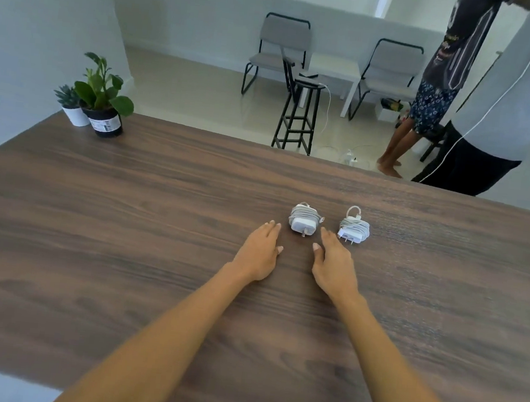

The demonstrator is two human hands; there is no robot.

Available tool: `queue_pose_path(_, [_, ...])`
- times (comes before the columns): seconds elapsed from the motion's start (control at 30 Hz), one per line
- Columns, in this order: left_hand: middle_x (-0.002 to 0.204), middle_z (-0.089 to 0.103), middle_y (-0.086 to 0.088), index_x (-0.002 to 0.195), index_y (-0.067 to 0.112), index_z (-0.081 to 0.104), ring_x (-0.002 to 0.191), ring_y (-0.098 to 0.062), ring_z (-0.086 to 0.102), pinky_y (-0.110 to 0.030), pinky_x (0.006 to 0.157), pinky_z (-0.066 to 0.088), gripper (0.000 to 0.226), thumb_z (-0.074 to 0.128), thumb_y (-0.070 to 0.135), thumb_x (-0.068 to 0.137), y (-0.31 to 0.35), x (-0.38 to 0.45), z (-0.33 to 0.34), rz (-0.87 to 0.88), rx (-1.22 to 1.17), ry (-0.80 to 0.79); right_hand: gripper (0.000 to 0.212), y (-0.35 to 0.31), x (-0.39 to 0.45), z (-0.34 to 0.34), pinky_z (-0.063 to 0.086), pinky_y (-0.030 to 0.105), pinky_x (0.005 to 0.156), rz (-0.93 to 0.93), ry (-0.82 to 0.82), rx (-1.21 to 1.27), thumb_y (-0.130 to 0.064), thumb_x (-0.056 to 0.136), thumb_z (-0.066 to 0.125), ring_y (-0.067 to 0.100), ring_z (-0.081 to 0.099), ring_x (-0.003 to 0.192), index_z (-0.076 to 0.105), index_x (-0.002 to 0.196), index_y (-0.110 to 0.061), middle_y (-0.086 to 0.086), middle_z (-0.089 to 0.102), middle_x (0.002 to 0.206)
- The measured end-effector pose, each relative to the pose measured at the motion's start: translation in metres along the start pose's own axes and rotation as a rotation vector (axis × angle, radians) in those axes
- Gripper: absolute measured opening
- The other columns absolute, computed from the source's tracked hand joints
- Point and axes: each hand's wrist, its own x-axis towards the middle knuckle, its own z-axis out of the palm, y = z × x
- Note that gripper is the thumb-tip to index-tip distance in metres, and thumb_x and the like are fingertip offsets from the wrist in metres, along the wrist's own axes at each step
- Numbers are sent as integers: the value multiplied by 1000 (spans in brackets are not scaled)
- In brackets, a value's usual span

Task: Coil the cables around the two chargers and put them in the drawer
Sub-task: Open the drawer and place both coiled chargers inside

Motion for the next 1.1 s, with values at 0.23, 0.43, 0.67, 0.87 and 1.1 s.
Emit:
queue_pose_path(0.23, [155, 15, -21, 146, 0, 17, 144, -31, 14, -41, 116, 15, 57, 32, 32, 101, 17, -40, -5, -10, 236, -65, 52, -9, -55, -12, 26, 41, 111, 74, -134, -195, -31, 100, 36, 30, 23, 142, 27, 146, -9, 17, 22, 154])
queue_pose_path(0.43, [156, 12, -19, 146, 3, 18, 145, -29, 10, -43, 115, 12, 57, 29, 35, 101, 38, -102, 1, 39, 252, -99, 52, -12, -120, -25, 22, 41, 113, 96, -100, -326, -33, 100, 32, 30, 18, 143, 27, 146, -9, 18, 19, 155])
queue_pose_path(0.67, [157, 9, -18, 147, 3, 15, 145, -30, 7, -45, 117, 10, 58, 26, 37, 102, 31, -210, 11, 85, 240, -138, 53, -27, -231, -33, 20, 43, 115, 175, -64, -386, -37, 100, 31, 30, 13, 144, 26, 146, -11, 16, 14, 156])
queue_pose_path(0.87, [157, 5, -17, 147, 4, 14, 145, -31, 5, -45, 117, 10, 57, 24, 37, 102, 38, -296, 28, 120, 267, -177, 54, -32, -326, -29, 19, 42, 114, 253, -104, -410, -38, 101, 28, 29, 10, 145, 22, 147, -12, 15, 9, 157])
queue_pose_path(1.1, [158, -2, -14, 149, 8, 9, 146, -28, 1, -43, 117, 7, 58, 24, 38, 102, 59, -360, 81, 160, 289, -259, 57, -8, -379, -13, 16, 41, 116, 382, -212, -376, -41, 101, 26, 29, 5, 146, 12, 150, -15, 12, 3, 159])
